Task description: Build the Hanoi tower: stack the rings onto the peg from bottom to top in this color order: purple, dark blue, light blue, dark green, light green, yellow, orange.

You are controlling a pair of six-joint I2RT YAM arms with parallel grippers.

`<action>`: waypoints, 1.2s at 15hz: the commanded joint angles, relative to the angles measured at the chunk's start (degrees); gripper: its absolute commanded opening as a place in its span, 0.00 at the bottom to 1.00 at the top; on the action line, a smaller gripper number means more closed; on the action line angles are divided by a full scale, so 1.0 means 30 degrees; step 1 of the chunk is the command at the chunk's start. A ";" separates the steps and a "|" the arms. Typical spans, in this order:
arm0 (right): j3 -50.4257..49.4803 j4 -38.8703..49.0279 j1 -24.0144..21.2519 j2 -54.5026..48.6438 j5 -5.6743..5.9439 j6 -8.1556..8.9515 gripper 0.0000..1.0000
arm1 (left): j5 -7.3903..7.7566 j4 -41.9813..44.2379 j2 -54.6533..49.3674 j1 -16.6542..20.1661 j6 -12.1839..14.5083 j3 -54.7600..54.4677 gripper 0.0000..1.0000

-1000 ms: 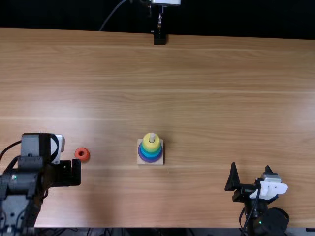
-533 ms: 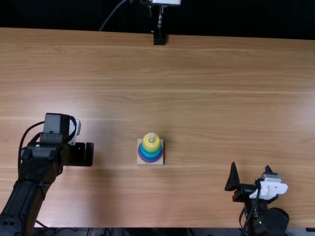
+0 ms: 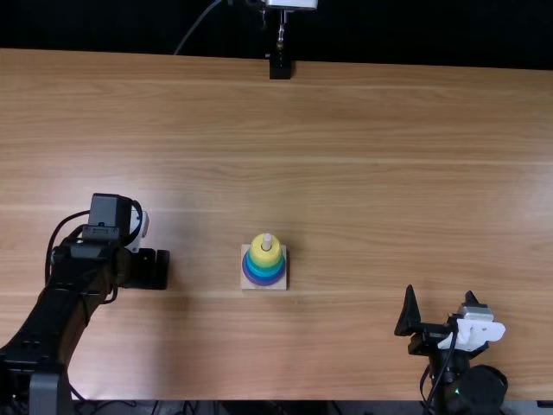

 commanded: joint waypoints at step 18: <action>-0.1219 -0.1372 -0.0214 -0.0244 0.0029 -0.0061 1.00 | -0.0268 0.1808 0.0735 -0.0302 0.0017 0.0723 1.00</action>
